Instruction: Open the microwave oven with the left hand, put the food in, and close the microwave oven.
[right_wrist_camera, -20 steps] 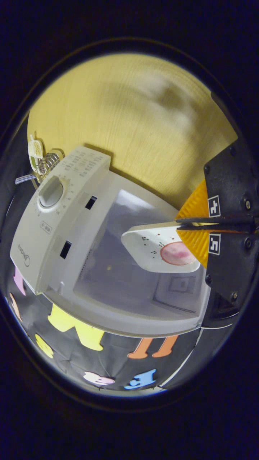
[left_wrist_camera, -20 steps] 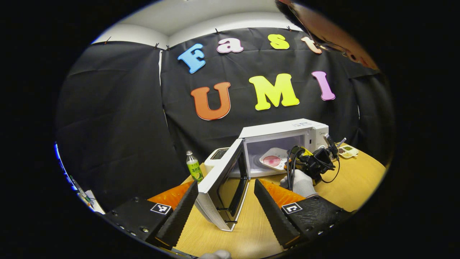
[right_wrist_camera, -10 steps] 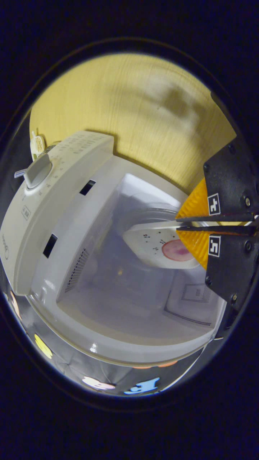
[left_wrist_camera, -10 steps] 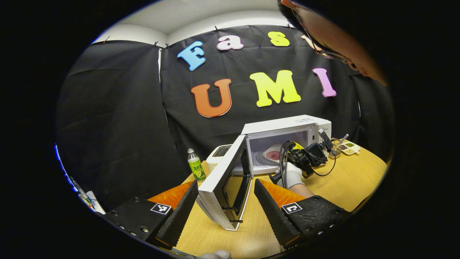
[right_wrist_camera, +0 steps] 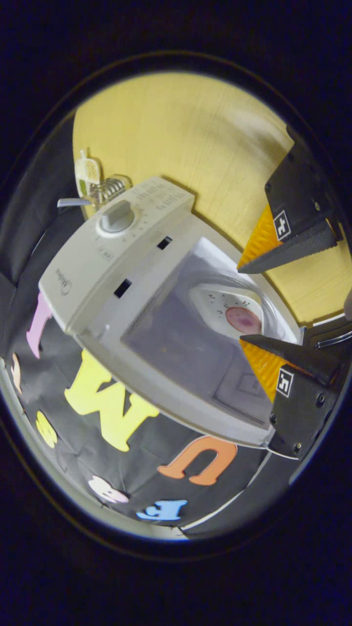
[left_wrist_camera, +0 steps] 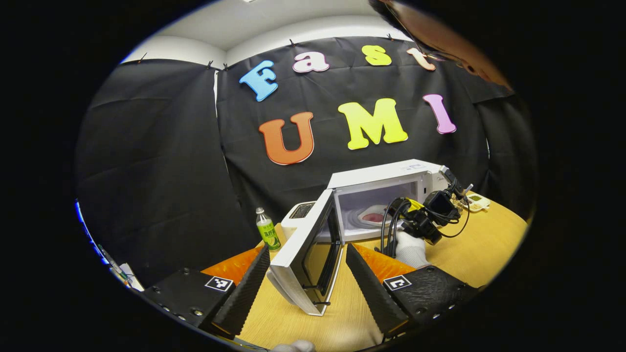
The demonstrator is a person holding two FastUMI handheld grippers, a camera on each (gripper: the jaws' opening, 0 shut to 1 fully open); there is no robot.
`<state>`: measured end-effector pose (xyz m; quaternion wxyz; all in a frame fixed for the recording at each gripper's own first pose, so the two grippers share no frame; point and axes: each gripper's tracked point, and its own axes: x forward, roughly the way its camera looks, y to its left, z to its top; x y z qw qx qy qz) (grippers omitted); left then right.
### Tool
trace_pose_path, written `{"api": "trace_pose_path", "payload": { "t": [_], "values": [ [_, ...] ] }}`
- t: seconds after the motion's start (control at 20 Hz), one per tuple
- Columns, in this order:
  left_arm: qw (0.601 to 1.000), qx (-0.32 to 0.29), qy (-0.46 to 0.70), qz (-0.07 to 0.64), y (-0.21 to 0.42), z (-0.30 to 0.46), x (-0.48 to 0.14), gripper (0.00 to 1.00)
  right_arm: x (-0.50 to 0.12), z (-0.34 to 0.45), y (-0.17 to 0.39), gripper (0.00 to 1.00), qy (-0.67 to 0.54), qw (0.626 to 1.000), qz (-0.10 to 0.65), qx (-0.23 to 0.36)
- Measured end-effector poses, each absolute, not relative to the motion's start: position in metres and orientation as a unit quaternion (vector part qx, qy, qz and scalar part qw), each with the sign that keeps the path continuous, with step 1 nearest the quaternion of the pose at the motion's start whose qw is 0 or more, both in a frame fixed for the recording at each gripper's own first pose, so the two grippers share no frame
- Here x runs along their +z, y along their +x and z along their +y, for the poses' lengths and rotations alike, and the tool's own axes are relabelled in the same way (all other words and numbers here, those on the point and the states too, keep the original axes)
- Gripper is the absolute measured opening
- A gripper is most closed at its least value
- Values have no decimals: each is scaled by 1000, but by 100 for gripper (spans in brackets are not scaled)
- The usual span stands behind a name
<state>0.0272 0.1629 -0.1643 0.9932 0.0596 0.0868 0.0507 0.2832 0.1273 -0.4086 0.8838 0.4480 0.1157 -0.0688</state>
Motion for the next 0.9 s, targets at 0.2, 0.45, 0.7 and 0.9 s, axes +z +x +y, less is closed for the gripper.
{"api": "trace_pose_path", "payload": {
  "t": [0.2, 0.45, 0.7, 0.9],
  "values": [
    [995, 43, 56, 74, 25, 160, -141, 96, -371, 103, 241, 87, 349, 929, 113, -38],
    [996, 30, 52, 69, 28, 150, -124, 96, -307, 54, 180, 99, 237, 965, 109, -5],
    [997, 16, 31, 66, 45, 146, -114, 95, -252, -11, 113, 91, 101, 991, 83, 10],
    [999, 12, 14, 48, 57, 149, -96, 95, -225, -66, 63, 100, 35, 996, 78, -6]
  ]
}}
